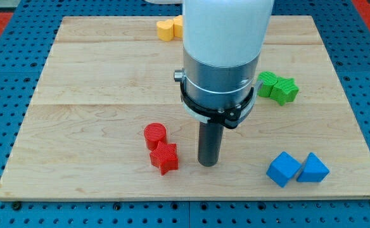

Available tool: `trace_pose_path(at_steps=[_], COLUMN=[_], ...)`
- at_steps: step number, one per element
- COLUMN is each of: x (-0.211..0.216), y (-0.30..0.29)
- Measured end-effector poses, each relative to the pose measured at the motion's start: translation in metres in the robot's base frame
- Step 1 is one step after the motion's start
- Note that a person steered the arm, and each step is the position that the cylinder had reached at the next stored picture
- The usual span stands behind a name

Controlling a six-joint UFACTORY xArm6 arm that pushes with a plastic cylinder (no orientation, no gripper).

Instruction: Push the red circle towards the blue cube

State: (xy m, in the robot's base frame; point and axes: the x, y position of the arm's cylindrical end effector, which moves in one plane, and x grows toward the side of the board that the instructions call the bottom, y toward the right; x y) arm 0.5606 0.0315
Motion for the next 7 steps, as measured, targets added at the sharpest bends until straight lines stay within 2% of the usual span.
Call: trace_pose_path(at_steps=[3, 4, 6, 7], x=[-0.001, -0.001, 0.013, -0.017], y=[-0.006, -0.029, -0.128, -0.129])
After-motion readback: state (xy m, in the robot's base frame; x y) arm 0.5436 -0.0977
